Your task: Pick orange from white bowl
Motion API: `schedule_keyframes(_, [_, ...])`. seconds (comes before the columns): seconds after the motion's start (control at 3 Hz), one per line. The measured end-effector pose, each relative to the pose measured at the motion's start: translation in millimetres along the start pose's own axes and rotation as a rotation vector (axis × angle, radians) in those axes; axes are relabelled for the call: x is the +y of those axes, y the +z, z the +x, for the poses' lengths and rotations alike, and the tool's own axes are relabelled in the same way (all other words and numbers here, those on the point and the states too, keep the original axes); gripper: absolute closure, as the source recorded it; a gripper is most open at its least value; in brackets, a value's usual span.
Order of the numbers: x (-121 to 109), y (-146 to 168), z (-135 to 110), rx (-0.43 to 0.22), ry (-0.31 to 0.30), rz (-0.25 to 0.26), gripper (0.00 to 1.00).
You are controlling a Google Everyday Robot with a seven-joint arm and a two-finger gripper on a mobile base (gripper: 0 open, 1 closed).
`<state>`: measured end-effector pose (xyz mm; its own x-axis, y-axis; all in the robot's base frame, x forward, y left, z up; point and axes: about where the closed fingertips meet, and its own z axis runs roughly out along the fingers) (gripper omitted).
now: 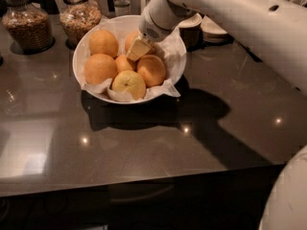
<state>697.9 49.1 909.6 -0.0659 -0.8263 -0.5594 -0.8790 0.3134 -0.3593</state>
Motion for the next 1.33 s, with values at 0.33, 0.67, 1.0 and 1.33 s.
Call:
schedule_keyframes(0.33, [-2,-3,-2,0.0,0.0,0.0,0.18])
schedule_keyframes(0.67, [-4,7,12,0.051,0.017,0.012,0.07])
schedule_keyframes(1.0, [-4,6,12,0.051,0.017,0.012,0.13])
schedule_keyframes(1.33, [-7,7,14,0.064,0.025,0.016,0.29])
